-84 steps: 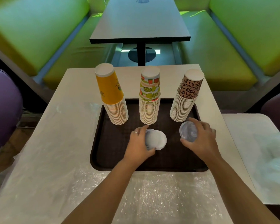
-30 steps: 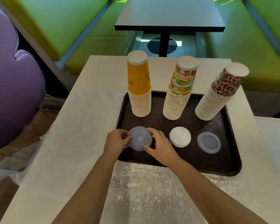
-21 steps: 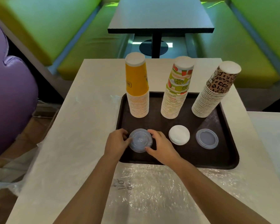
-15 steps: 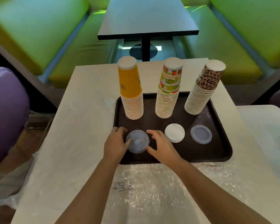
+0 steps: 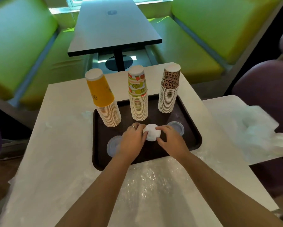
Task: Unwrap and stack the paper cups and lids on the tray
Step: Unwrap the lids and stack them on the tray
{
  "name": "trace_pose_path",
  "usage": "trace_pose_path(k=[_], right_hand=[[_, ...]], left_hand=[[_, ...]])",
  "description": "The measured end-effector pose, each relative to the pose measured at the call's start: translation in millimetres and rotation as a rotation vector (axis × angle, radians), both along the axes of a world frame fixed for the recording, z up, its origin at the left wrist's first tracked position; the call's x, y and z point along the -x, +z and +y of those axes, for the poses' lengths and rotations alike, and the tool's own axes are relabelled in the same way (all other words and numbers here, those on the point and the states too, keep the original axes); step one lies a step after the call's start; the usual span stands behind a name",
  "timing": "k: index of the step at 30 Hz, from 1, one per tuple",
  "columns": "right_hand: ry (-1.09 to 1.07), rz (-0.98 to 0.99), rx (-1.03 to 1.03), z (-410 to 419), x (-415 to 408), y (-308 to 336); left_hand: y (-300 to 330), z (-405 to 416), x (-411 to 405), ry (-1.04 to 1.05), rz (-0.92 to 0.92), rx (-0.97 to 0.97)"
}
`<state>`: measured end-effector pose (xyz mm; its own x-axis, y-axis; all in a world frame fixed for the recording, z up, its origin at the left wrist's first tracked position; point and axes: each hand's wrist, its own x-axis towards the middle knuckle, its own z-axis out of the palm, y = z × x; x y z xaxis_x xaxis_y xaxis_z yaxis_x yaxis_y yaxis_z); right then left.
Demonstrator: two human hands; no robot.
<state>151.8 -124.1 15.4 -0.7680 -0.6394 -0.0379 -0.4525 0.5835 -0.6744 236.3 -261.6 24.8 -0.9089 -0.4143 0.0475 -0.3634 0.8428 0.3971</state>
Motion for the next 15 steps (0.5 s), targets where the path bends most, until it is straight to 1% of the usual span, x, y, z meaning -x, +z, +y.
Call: trace_pose_path(k=[2, 6, 9, 12, 15], right_hand=[[-0.036, 0.02, 0.004, 18.9, 13.5, 3.7], [-0.112, 0.072, 0.02, 62.6, 44.4, 11.5], [-0.177, 0.125, 0.018, 98.5, 68.7, 14.3], [-0.239, 0.145, -0.005, 136.2, 91.6, 12.7], [-0.311, 0.152, -0.039, 174.3, 112.3, 6.8]], left_hand=[[5.3, 16.7, 17.9, -0.04, -0.008, -0.014], [12.7, 57.0, 56.5, -0.123, 0.046, -0.002], [19.6, 92.1, 86.8, -0.171, 0.062, -0.048], [21.9, 129.5, 119.1, -0.207, 0.042, -0.038], [16.1, 166.9, 146.6, -0.229, 0.013, -0.077]])
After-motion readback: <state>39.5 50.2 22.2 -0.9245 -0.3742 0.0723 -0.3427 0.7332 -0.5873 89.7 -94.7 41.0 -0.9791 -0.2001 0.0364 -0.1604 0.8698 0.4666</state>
